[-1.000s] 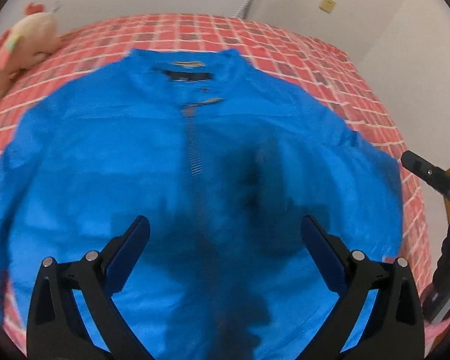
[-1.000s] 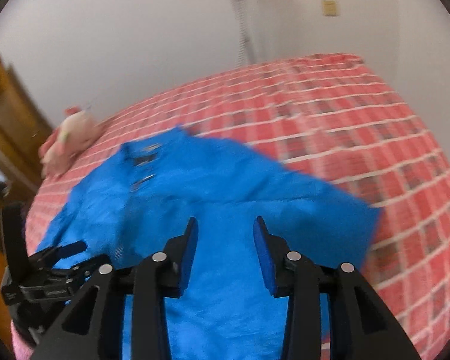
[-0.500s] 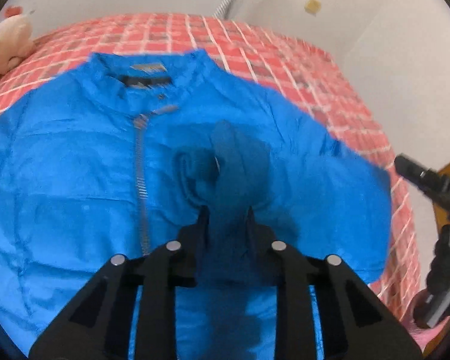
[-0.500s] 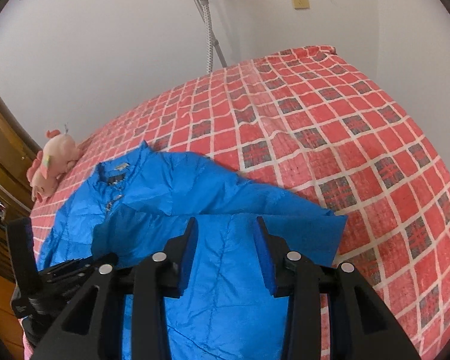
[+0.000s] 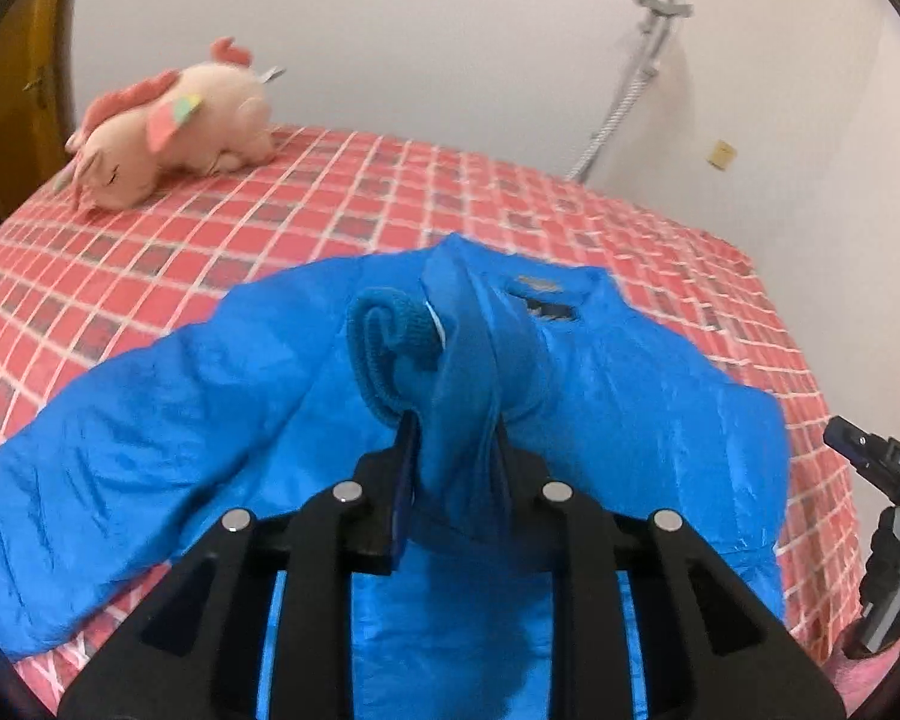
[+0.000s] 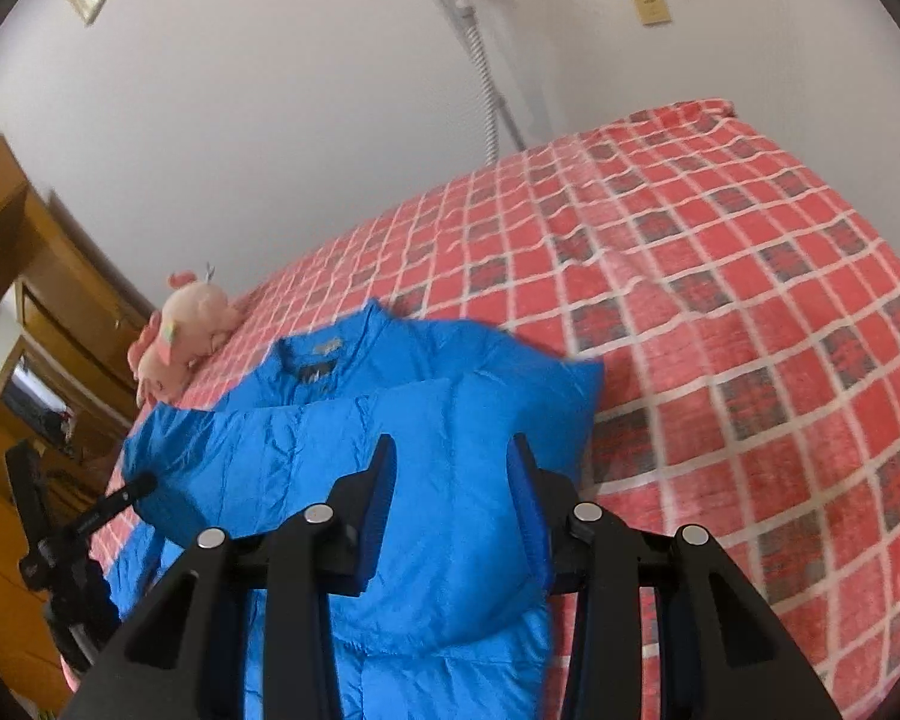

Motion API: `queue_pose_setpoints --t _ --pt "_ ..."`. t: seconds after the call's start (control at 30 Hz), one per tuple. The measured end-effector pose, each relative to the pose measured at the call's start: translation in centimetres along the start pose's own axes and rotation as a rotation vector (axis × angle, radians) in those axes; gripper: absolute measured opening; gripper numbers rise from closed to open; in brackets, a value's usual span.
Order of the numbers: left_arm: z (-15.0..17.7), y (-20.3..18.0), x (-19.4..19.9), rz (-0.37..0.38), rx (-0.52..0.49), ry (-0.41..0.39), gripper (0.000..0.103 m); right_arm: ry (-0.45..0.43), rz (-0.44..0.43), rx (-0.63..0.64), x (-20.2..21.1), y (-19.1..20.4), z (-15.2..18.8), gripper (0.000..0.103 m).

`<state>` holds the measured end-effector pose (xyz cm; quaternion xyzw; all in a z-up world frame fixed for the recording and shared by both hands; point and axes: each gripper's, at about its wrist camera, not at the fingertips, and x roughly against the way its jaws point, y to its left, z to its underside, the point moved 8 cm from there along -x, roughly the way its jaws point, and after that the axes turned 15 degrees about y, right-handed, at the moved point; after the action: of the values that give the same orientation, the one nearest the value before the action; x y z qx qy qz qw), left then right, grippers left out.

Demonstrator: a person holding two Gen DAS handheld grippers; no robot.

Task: Fold large clothes

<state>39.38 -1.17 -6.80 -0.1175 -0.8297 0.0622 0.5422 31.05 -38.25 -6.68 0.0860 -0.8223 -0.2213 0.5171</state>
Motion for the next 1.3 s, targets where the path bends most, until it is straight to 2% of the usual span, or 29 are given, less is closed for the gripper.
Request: queue_pose_setpoints --t 0.13,0.2,0.3,0.37,0.4,0.47,0.53,0.67,0.73,0.77,0.83,0.93,1.03,1.13,1.17,1.3 --pt "0.9 2.6 -2.5 -0.023 0.043 0.066 0.024 0.104 0.014 0.039 -4.0 1.3 1.3 0.039" --pt "1.6 4.0 -4.1 -0.051 0.063 0.106 0.026 0.151 0.069 0.032 -6.0 0.8 1.8 0.038" --pt "2.2 5.4 -5.8 -0.041 0.086 0.135 0.034 0.213 0.101 0.014 -8.4 -0.2 2.5 0.038" --pt "2.5 5.9 -6.2 -0.040 0.082 0.136 0.043 0.220 0.110 0.015 -9.2 -0.5 2.8 0.038" --pt "2.4 6.0 -6.1 -0.034 0.084 0.132 0.045 0.219 0.116 0.018 -9.4 -0.5 2.9 0.038" --pt "2.4 6.4 -5.9 -0.020 0.097 0.122 0.050 0.212 0.141 0.033 -9.4 -0.2 3.0 0.038" --pt "2.3 6.5 -4.8 -0.045 0.118 0.097 0.052 0.200 0.154 0.037 -9.0 0.1 2.9 0.038" --pt "1.6 4.9 -0.5 -0.105 0.073 -0.057 0.055 0.152 0.112 0.076 -6.6 2.7 2.9 0.040" --pt "1.6 3.1 1.1 -0.077 0.030 -0.110 0.056 0.127 0.109 0.114 -5.5 4.4 3.2 0.040" --pt "1.5 2.3 1.2 -0.057 0.012 -0.110 0.056 0.121 0.109 0.134 -5.2 5.3 3.5 0.040" --pt "1.9 0.8 0.3 -0.018 -0.030 -0.077 0.056 0.136 0.115 0.154 -5.6 6.3 4.2 0.040" --pt "2.3 0.3 -2.1 -0.051 -0.042 -0.025 0.055 0.184 0.131 0.167 -7.3 6.8 4.8 0.040" --pt "2.6 1.2 -5.2 -0.096 -0.033 0.054 0.054 0.237 0.160 0.138 -9.3 5.4 5.3 0.039" --pt "3.1 2.6 -7.1 -0.092 -0.019 0.120 0.053 0.275 0.159 0.121 -11.1 4.4 5.7 0.039" --pt "3.3 2.9 -7.5 -0.078 -0.015 0.129 0.053 0.274 0.161 0.127 -11.5 4.4 5.7 0.039" --pt "3.5 2.8 -7.5 -0.098 -0.023 0.121 0.053 0.267 0.168 0.131 -11.6 4.5 5.9 0.039"
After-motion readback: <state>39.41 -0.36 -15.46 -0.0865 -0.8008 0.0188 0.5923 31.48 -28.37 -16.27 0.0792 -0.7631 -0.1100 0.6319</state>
